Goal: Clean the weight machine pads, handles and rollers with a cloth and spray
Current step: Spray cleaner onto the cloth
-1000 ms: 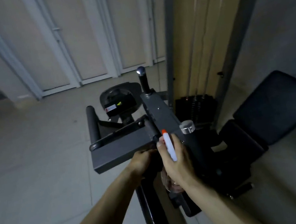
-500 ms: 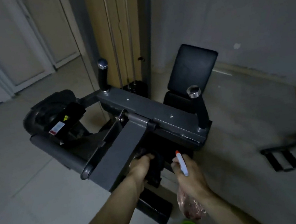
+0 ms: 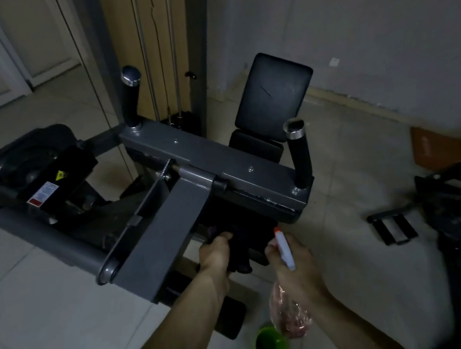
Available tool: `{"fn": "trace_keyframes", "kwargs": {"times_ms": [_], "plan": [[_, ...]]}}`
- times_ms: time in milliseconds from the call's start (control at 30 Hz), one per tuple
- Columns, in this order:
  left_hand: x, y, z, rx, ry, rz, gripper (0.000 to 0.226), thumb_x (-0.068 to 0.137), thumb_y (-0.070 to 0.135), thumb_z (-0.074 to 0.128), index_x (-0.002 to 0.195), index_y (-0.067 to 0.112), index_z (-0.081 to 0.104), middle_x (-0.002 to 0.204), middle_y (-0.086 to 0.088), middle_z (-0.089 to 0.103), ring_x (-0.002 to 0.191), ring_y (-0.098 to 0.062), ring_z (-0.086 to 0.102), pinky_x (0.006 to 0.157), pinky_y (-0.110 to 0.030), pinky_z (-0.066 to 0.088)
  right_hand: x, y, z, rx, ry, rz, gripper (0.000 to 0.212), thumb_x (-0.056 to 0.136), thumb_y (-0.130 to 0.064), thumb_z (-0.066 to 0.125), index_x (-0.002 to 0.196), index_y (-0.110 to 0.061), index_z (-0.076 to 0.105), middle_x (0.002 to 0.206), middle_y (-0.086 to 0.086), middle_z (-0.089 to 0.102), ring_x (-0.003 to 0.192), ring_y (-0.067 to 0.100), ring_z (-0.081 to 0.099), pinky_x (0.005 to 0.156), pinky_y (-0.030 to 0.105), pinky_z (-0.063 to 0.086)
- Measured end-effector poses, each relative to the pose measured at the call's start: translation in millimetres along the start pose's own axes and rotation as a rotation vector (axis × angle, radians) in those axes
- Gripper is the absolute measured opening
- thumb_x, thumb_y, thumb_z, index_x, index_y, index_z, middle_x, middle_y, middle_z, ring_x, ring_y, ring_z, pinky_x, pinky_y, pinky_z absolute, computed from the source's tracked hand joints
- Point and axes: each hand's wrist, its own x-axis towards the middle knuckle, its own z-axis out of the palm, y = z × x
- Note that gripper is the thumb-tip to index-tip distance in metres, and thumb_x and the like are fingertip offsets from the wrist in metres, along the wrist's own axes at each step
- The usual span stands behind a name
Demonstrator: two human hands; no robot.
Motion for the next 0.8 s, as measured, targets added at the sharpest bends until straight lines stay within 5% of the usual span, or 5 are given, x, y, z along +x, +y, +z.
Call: {"fn": "trace_keyframes", "kwargs": {"times_ms": [200, 333, 600, 700, 800], "plan": [[-3, -14, 32, -0.055, -0.008, -0.016, 0.053, 0.094, 0.029, 0.066, 0.141, 0.008, 0.051, 0.113, -0.019, 0.071, 0.097, -0.036, 0.071, 0.064, -0.029, 0.055, -1, 22, -36, 0.053, 0.045, 0.037, 0.012, 0.101, -0.022, 0.063, 0.089, -0.022, 0.062, 0.076, -0.004, 0.061, 0.06, 0.006, 0.055, 0.053, 0.017, 0.046], [-3, -18, 51, -0.077, 0.011, -0.025, 0.047, 0.094, 0.03, 0.066, 0.134, 0.009, 0.054, 0.112, -0.018, 0.07, 0.097, -0.035, 0.07, 0.073, -0.033, 0.057, 9, 29, -55, 0.085, 0.024, -0.003, 0.017, 0.102, -0.015, 0.061, 0.115, -0.025, 0.064, 0.098, -0.014, 0.063, 0.09, 0.003, 0.064, 0.073, 0.008, 0.05], [25, 8, 72, -0.281, 0.241, 0.077, 0.033, 0.098, 0.018, 0.055, 0.129, 0.007, 0.057, 0.097, -0.011, 0.07, 0.078, -0.026, 0.068, 0.071, -0.033, 0.059, 67, -7, -89, -0.597, 0.005, -0.906, 0.033, 0.081, -0.02, 0.049, 0.113, -0.013, 0.056, 0.128, 0.014, 0.067, 0.117, 0.029, 0.062, 0.098, 0.039, 0.055], [40, 27, 77, -0.374, 0.32, 0.138, 0.032, 0.102, 0.015, 0.054, 0.133, 0.007, 0.054, 0.102, -0.009, 0.068, 0.076, -0.02, 0.064, 0.053, -0.023, 0.048, 89, -12, -100, -0.593, -0.013, -0.986, 0.019, 0.08, -0.016, 0.052, 0.099, -0.02, 0.052, 0.092, 0.012, 0.071, 0.086, 0.02, 0.063, 0.07, 0.041, 0.061], [55, 45, 87, -0.487, 0.296, 0.167, 0.027, 0.105, 0.019, 0.053, 0.131, 0.017, 0.055, 0.098, -0.006, 0.068, 0.082, -0.023, 0.067, 0.067, -0.034, 0.06, 102, 7, -106, -0.709, -0.048, -0.97, 0.033, 0.09, -0.019, 0.069, 0.122, -0.015, 0.063, 0.116, 0.005, 0.07, 0.106, 0.014, 0.062, 0.088, 0.035, 0.055]]}}
